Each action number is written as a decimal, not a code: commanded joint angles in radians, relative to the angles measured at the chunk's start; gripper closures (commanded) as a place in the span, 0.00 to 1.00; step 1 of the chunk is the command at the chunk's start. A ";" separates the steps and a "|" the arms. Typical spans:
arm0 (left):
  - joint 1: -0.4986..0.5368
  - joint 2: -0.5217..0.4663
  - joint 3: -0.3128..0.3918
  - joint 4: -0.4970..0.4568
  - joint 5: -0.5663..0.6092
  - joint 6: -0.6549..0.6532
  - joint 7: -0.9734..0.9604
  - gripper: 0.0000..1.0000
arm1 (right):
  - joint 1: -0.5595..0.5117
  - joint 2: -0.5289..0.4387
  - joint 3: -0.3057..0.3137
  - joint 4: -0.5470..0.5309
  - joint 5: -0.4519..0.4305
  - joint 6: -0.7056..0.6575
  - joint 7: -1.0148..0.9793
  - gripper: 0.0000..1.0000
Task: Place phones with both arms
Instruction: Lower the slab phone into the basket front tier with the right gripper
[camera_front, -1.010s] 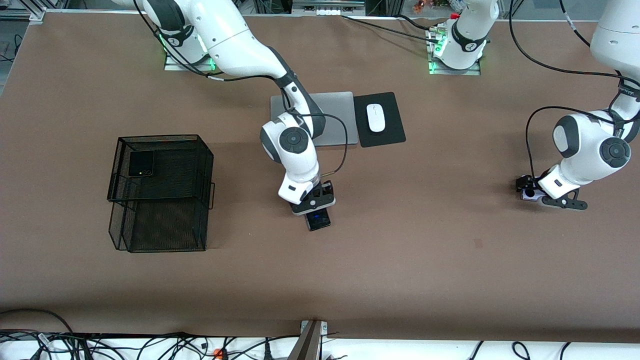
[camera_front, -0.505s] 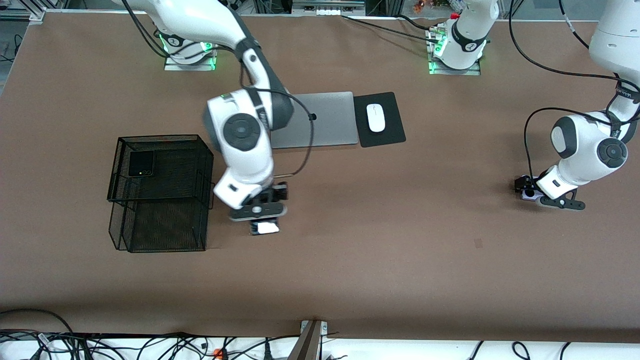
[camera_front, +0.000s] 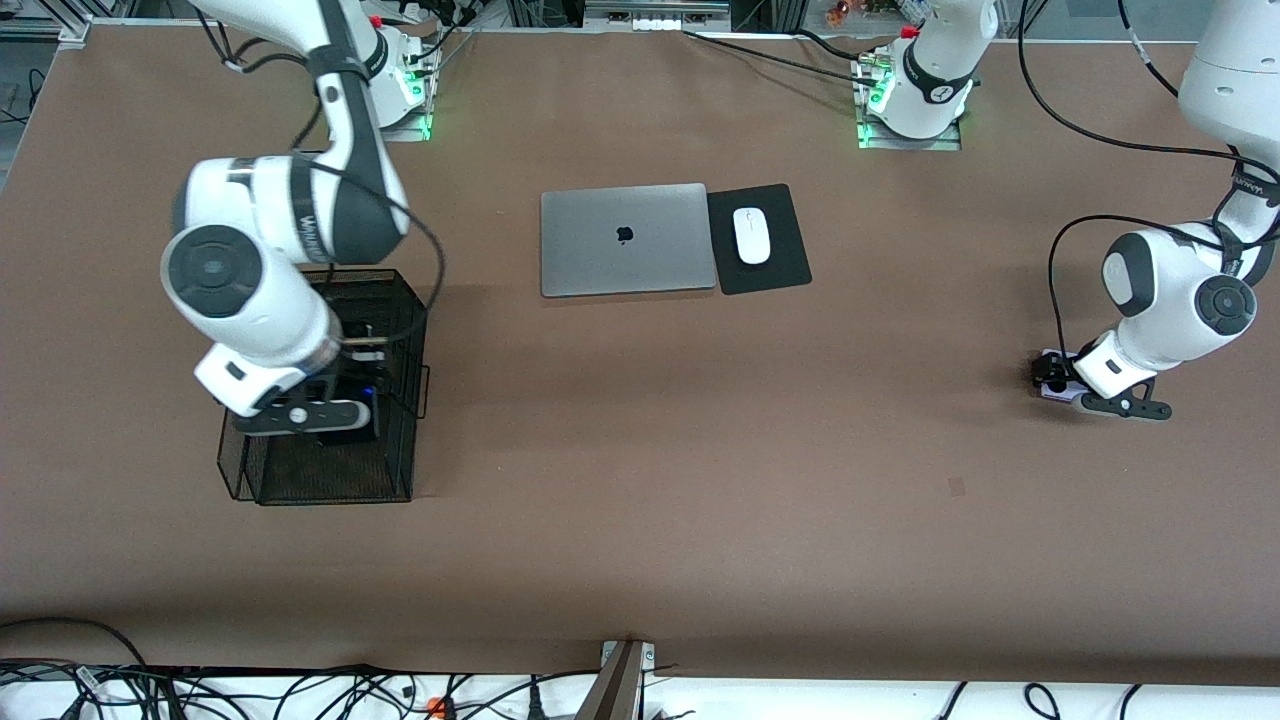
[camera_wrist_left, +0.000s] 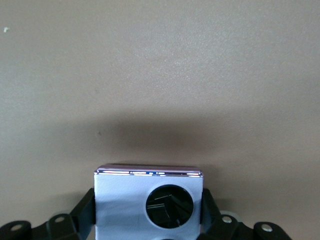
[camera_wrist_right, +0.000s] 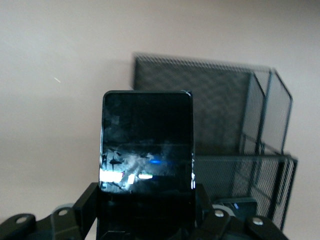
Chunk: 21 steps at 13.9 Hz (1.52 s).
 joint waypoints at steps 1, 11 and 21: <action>0.005 0.018 -0.004 0.007 0.002 0.013 -0.009 1.00 | 0.022 -0.209 -0.013 -0.283 -0.003 0.086 -0.009 0.99; -0.063 -0.015 -0.187 0.232 -0.001 -0.385 -0.261 1.00 | 0.022 -0.271 -0.013 -0.505 -0.003 0.279 0.005 0.99; -0.623 0.193 -0.194 0.555 -0.003 -0.388 -0.959 1.00 | 0.028 -0.198 -0.007 -0.505 0.003 0.386 0.006 0.91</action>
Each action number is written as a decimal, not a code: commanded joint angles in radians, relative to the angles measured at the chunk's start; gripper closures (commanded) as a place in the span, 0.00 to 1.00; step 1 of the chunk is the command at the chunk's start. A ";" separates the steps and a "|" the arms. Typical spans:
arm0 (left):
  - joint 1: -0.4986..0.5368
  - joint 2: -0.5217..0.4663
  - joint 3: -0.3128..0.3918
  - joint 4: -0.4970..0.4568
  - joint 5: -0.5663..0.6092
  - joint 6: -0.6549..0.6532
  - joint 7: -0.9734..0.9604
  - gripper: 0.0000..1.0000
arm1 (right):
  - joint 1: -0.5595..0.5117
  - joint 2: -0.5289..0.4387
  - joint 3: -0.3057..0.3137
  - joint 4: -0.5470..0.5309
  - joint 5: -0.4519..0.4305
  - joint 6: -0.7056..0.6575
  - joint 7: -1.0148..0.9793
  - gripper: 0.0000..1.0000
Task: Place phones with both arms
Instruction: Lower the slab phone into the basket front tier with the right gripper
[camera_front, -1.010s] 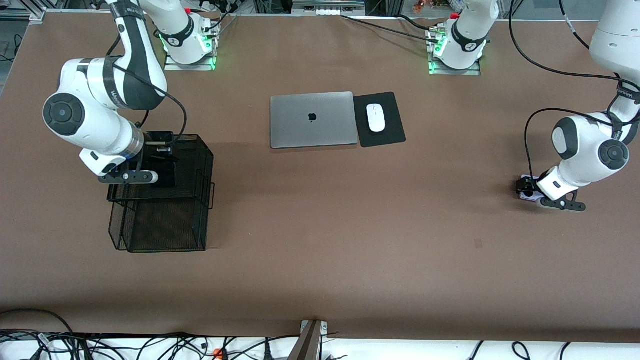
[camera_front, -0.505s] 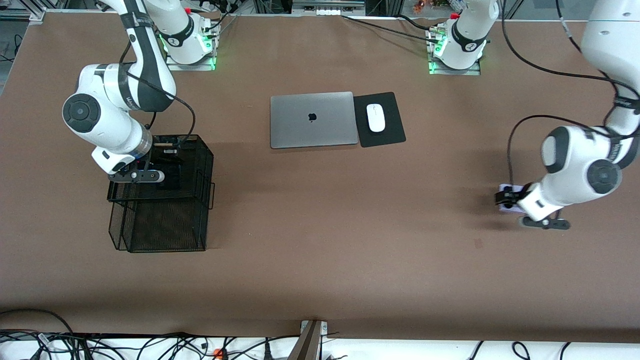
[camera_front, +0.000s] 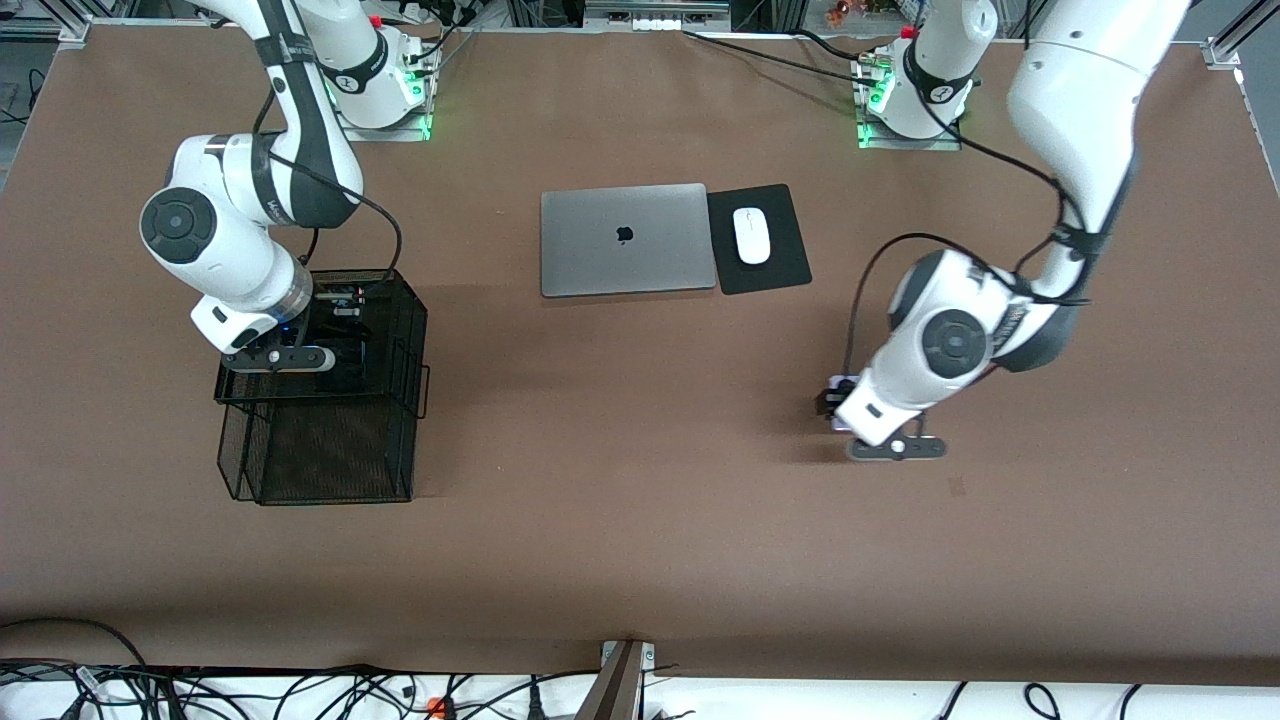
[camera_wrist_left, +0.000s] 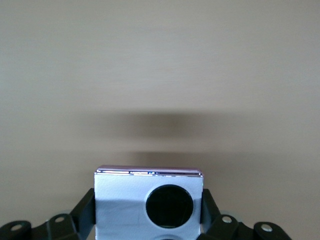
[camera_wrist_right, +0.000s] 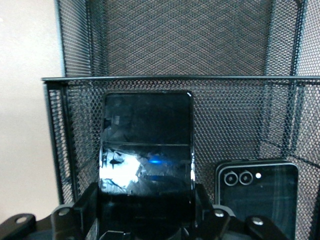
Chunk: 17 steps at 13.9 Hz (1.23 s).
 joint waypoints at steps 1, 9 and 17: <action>-0.162 0.125 0.015 0.203 -0.004 -0.034 -0.192 1.00 | 0.009 0.006 -0.003 -0.007 0.003 0.021 0.011 0.77; -0.412 0.363 0.024 0.571 -0.004 -0.029 -0.423 1.00 | 0.009 0.018 -0.004 0.025 0.070 0.010 0.013 0.01; -0.527 0.451 0.141 0.653 0.001 -0.017 -0.424 1.00 | -0.007 0.021 -0.006 0.185 0.072 -0.148 0.000 0.01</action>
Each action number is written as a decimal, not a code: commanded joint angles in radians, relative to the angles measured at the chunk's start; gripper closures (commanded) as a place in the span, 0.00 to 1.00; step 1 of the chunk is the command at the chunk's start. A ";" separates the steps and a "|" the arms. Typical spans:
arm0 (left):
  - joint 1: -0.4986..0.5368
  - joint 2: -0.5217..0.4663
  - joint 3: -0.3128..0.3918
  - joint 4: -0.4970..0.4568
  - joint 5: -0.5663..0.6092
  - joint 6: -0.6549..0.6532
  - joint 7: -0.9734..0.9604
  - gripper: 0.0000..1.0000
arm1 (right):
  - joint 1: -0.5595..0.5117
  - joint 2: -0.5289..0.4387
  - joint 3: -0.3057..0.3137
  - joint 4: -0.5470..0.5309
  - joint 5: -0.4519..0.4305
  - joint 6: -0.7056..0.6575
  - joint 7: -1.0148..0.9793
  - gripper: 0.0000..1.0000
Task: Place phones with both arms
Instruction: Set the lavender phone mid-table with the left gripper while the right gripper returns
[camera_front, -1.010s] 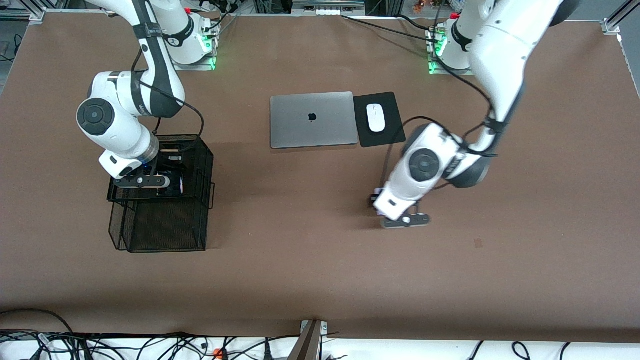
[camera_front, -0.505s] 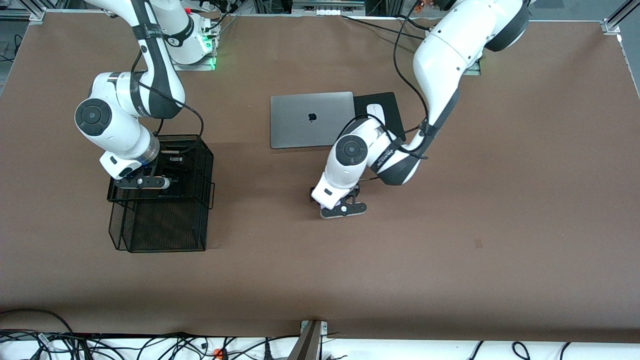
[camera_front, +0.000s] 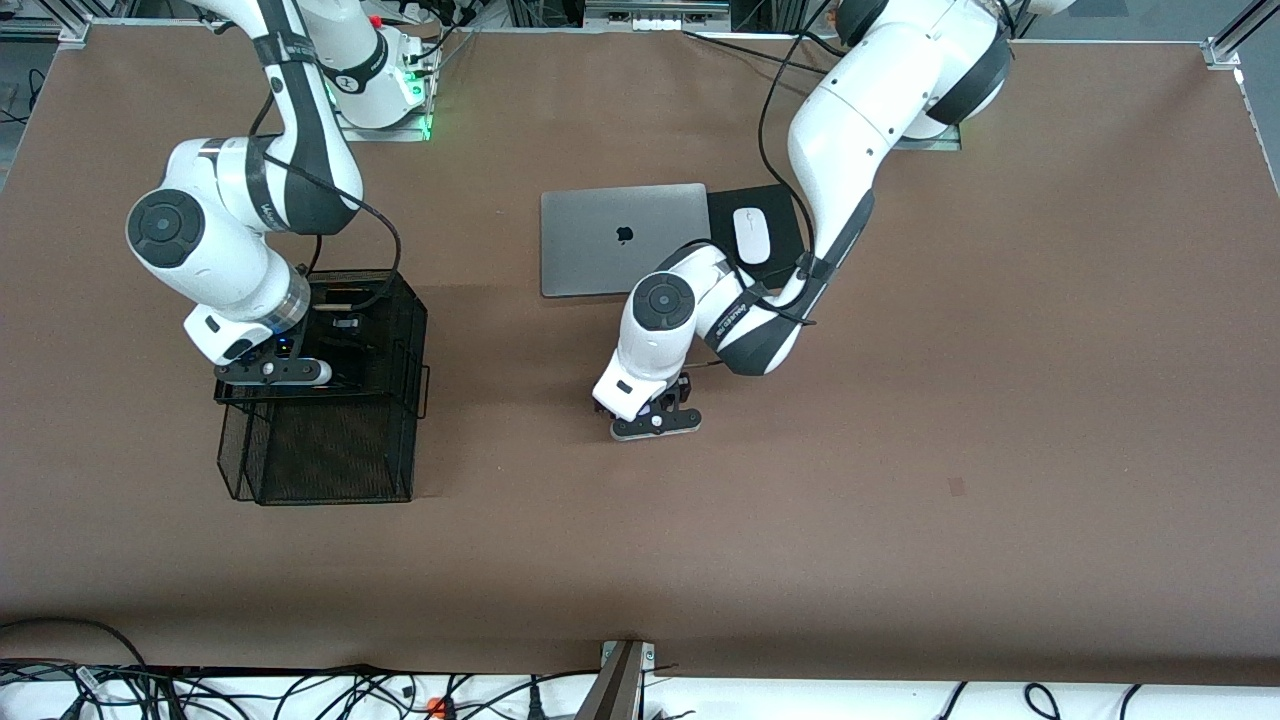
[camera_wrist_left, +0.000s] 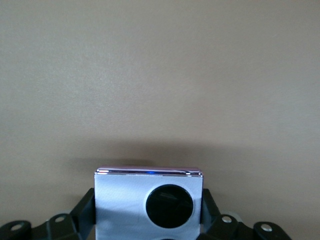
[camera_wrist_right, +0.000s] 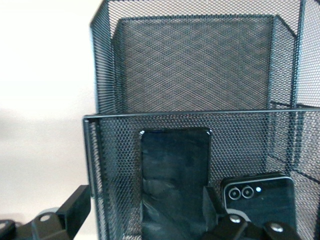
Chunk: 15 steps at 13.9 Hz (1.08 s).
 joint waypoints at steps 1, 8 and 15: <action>-0.032 0.028 0.031 0.055 0.001 -0.017 -0.001 1.00 | -0.007 0.004 -0.003 0.077 0.020 -0.084 -0.002 0.01; -0.066 0.027 0.067 0.050 0.004 -0.032 -0.001 0.00 | -0.012 0.007 -0.003 0.093 0.020 -0.097 -0.004 0.01; 0.046 -0.110 0.037 0.059 -0.086 -0.379 0.181 0.00 | -0.012 0.079 -0.003 0.250 0.022 -0.210 -0.002 0.01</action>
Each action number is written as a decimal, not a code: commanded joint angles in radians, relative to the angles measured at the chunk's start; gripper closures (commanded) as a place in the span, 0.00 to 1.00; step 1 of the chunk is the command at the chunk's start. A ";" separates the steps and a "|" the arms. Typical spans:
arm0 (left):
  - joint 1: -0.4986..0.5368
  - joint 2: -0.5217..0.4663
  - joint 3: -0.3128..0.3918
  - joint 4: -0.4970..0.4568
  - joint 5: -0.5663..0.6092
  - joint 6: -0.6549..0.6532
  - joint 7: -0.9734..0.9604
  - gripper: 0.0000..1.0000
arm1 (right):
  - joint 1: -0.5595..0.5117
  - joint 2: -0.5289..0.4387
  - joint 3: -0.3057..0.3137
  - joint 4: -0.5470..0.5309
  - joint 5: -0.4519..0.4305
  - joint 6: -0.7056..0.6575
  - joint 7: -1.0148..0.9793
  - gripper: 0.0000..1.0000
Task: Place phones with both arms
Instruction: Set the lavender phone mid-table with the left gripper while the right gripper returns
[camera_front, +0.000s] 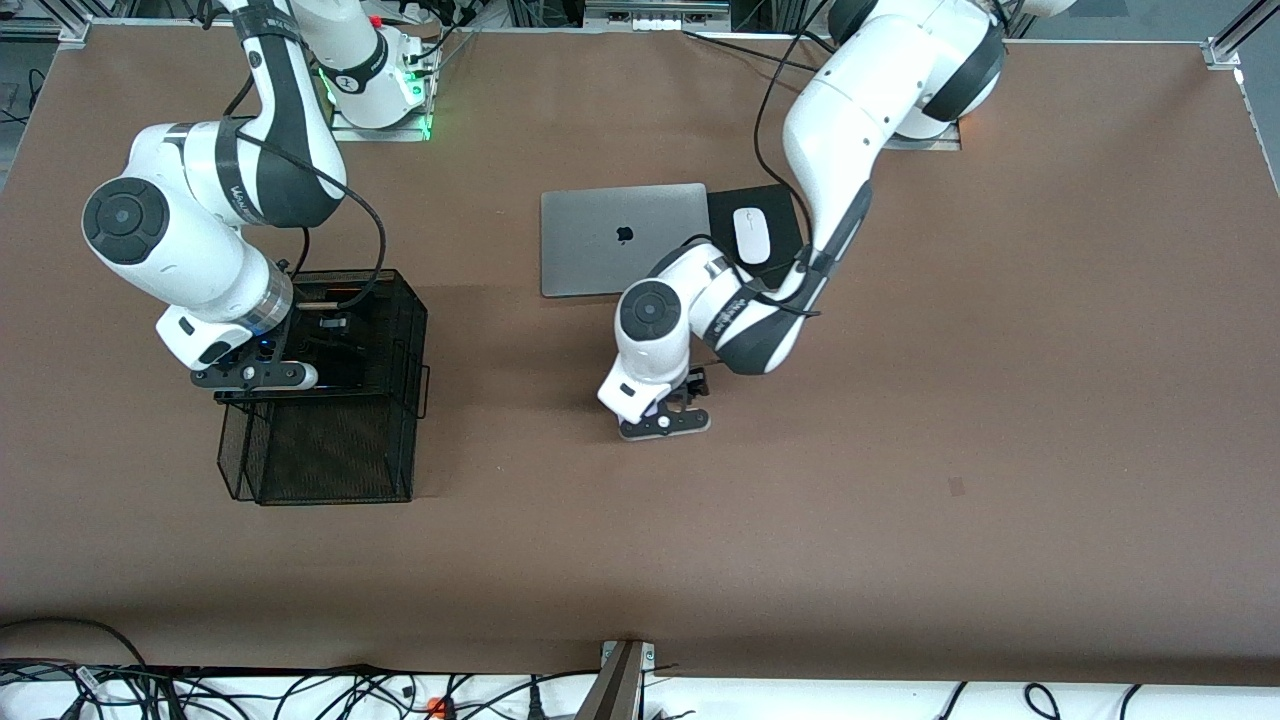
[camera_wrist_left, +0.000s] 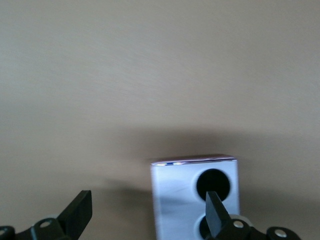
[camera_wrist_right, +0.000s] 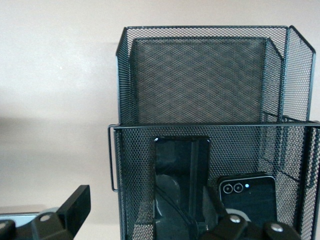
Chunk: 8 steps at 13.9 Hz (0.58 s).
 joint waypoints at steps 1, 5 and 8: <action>0.076 -0.102 -0.010 -0.017 -0.041 -0.161 0.109 0.00 | -0.007 0.094 0.000 0.165 0.051 -0.119 -0.001 0.01; 0.218 -0.221 0.003 -0.120 -0.020 -0.330 0.243 0.00 | 0.020 0.269 0.048 0.387 0.218 -0.166 0.233 0.01; 0.344 -0.331 0.006 -0.232 0.083 -0.367 0.361 0.00 | 0.020 0.438 0.183 0.581 0.220 -0.109 0.362 0.01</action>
